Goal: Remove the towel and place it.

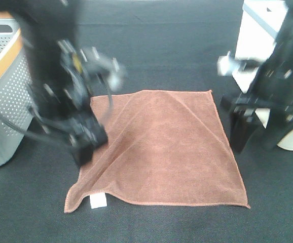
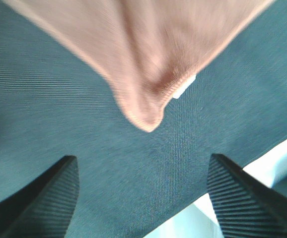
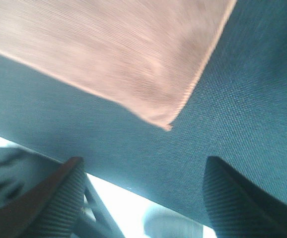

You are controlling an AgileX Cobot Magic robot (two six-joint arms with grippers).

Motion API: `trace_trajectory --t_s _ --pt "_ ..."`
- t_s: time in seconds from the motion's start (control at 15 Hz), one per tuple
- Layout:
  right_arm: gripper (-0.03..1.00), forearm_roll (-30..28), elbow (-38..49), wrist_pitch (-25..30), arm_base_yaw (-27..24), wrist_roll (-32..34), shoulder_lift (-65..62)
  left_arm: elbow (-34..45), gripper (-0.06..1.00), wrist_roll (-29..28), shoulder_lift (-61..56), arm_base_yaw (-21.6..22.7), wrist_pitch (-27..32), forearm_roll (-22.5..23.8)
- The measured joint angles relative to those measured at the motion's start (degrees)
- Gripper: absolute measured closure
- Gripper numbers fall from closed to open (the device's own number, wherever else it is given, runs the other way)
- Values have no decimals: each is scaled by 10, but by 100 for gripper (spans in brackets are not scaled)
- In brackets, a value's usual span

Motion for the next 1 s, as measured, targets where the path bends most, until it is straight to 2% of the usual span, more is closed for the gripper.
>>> trace_trajectory --t_s 0.27,0.47,0.6,0.67,0.8,1.0 --pt "32 -1 12 0 0 0 -151 2 25 -51 -164 0 2 3" --pt "32 -7 62 -2 0 0 -230 32 25 -66 -229 0 1 17" --pt "32 -12 160 -32 0 0 -338 108 25 -105 -315 0 2 47" --pt "32 -13 179 -38 0 0 -357 129 25 -113 -333 0 2 52" --pt "32 -14 284 -45 0 0 -473 231 25 -154 -430 0 3 72" --pt "32 -36 367 -43 0 0 -629 345 25 -162 -555 0 -5 76"
